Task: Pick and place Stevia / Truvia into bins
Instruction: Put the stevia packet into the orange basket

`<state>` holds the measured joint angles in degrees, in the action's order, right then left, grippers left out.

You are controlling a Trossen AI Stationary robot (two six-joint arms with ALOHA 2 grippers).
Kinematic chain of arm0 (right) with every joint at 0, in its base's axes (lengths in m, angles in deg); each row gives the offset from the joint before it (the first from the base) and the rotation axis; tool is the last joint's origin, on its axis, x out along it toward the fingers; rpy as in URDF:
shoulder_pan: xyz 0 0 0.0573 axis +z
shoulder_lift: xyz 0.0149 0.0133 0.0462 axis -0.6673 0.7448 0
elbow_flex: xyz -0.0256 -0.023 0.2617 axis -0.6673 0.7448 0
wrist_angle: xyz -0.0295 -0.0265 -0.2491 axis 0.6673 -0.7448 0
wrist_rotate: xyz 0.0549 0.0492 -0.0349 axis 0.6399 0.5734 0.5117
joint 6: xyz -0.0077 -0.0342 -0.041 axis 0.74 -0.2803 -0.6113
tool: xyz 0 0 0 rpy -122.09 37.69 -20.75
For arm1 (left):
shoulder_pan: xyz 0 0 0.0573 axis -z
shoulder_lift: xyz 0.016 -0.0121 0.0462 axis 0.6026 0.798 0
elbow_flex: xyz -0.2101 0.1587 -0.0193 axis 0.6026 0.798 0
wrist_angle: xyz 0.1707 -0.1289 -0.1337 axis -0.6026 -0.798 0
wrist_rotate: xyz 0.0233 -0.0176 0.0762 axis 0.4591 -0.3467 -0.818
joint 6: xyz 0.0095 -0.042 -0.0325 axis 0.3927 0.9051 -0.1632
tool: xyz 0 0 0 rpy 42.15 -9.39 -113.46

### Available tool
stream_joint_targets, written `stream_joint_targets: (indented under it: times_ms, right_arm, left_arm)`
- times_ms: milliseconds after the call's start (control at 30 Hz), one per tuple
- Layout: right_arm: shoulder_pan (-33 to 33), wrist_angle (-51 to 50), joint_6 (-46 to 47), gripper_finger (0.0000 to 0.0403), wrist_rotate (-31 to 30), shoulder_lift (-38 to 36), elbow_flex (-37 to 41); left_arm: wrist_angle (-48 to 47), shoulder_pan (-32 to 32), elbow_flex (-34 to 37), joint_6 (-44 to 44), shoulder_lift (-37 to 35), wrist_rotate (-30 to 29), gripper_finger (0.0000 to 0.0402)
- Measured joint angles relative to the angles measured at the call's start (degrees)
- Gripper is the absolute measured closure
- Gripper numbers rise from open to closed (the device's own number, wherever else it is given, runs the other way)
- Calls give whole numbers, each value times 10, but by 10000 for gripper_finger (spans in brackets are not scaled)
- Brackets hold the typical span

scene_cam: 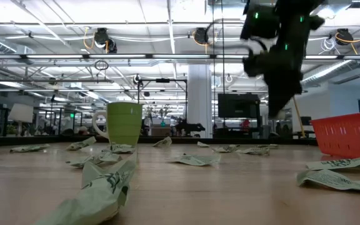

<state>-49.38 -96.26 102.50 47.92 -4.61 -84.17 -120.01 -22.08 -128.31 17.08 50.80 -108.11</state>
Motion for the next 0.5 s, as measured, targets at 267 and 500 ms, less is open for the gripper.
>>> stream_joint_targets:
  times_ms: [267, 500]
  right_arm:
    - [76, -138, 117, 402, 180, -92, -98]
    - [183, -248, 249, 399, 131, -108, -70]
  left_arm:
    - [0, 0, 0, 2, 0, 0, 309]
    - [0, 0, 0, 1, 3, 0, 309]
